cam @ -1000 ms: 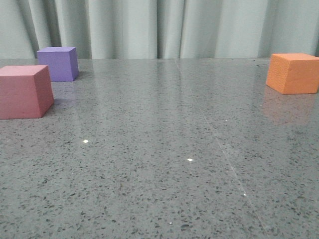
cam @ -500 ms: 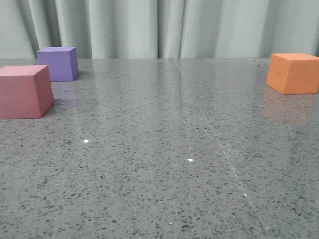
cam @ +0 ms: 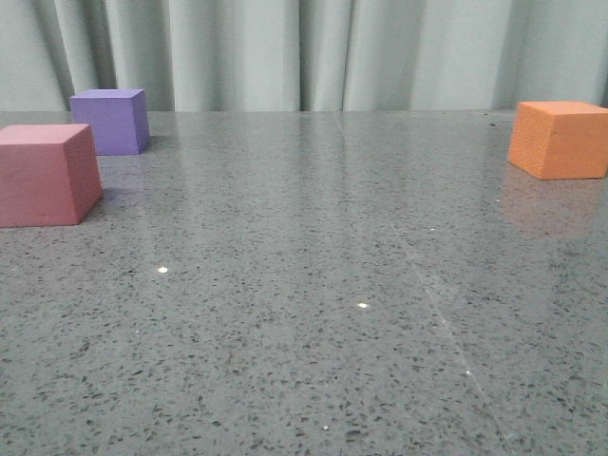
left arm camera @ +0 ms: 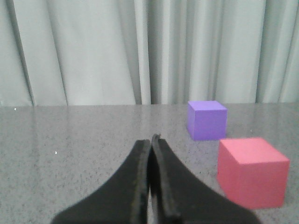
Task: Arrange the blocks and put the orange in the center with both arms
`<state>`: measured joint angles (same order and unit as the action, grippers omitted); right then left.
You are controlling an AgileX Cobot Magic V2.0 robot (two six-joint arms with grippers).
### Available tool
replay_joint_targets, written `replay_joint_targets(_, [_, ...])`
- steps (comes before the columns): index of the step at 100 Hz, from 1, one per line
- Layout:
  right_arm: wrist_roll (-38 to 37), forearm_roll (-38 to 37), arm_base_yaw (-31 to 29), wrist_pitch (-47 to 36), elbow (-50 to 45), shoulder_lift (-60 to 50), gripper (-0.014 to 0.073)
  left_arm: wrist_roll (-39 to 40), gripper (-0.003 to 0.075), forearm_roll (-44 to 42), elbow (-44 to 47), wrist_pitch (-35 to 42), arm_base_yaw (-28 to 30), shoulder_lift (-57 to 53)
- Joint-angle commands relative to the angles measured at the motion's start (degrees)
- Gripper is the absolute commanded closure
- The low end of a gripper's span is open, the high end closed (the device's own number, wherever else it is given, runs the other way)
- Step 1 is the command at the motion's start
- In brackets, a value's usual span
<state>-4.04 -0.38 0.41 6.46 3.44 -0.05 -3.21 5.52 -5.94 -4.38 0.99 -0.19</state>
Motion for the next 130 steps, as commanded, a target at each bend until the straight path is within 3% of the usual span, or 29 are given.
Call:
replay_joint_targets(1, [0.26,-0.22,-0.26,-1.51,5.69,2.86,0.0713,0.43,0.0740,1.10,-5.50,2.07,-0.04,0.40])
replay_joint_targets(23, [0.26,1.05,-0.26,11.77,19.76,13.67,0.0713,0.43,0.0740,1.10,-17.10,-5.31,-0.04,9.65])
replay_joint_targets(51, [0.26,1.98,-0.26,19.95,34.54,28.70,0.0713,0.43,0.0739,1.19,-30.74,-12.72,-0.04,28.06])
replay_joint_targets(87, [0.26,2.92,-0.26,25.94,41.75,40.07,0.0705,0.43,0.0721,2.94,-41.11,-20.53,-0.04,44.66])
replay_joint_targets(94, [0.26,3.19,-0.26,26.13,41.75,40.44,0.0652,0.43,0.0664,4.58,-41.67,-20.58,-0.04,45.57])
replay_joint_targets(101, [0.26,3.20,-0.26,26.12,41.75,40.49,0.0545,0.32,0.0569,4.97,-41.70,-20.58,-0.04,45.83])
replay_joint_targets(123, [0.26,3.43,-0.26,26.07,41.75,40.49,-0.0011,0.11,0.0096,4.97,-41.70,-20.67,-0.04,45.83])
replay_joint_targets(130, [0.26,4.02,-0.26,26.54,41.75,40.49,0.0004,0.11,-0.0002,4.97,-41.70,-20.79,-0.04,45.83])
